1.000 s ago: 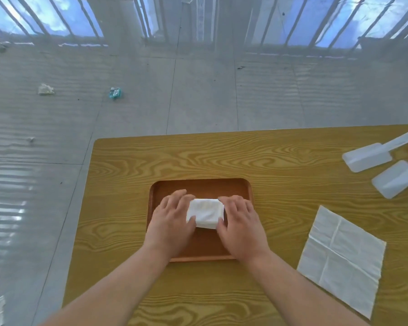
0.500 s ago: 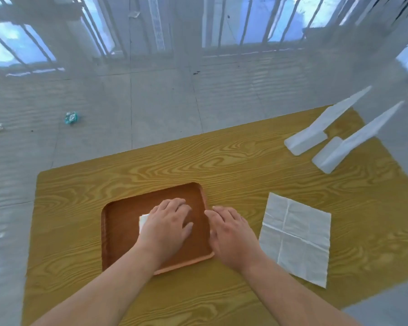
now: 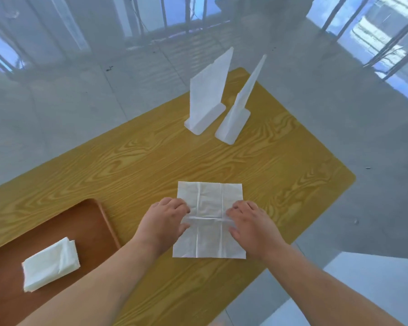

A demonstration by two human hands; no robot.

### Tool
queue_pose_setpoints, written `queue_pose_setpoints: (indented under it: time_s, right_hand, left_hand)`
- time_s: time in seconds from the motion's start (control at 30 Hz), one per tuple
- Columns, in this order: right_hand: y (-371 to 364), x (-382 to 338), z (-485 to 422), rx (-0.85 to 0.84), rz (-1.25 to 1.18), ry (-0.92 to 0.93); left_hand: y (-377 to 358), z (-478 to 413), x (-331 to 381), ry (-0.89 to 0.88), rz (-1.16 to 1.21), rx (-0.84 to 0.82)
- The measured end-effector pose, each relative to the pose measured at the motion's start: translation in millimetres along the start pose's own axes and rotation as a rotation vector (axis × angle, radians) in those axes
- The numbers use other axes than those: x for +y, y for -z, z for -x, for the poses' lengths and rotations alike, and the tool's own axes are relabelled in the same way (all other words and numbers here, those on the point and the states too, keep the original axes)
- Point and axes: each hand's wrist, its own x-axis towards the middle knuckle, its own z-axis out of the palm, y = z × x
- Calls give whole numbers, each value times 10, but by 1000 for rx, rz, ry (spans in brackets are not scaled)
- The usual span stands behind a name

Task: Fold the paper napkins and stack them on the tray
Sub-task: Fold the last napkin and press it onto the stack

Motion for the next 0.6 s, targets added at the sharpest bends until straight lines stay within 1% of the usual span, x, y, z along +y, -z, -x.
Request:
queue_pose_setpoints:
  time_s: [0.1, 0.2, 0.3, 0.4, 0.47, 0.53, 0.6]
  right_hand:
    - [-38, 44, -38, 44, -2, 16]
    - [-21, 28, -71, 66, 11, 26]
    - [100, -9, -86, 94, -6, 32]
    - [374, -101, -99, 148, -120, 6]
    - [626, -238, -110, 148, -178, -17]
    - [875, -411, -147, 125, -217, -27]
    - [1123, -639, -204, 85, -297, -30]
  left_hand:
    - [-41, -48, 24, 29, -1, 14]
    - [-25, -67, 52, 14, -15, 42]
    - [71, -34, 50, 6, 29, 70]
    - [374, 36, 36, 59, 164, 108]
    - [681, 99, 19, 106, 221, 146]
    - [998, 143, -20, 150, 257, 210]
    - [1344, 215, -92, 188, 276, 324]
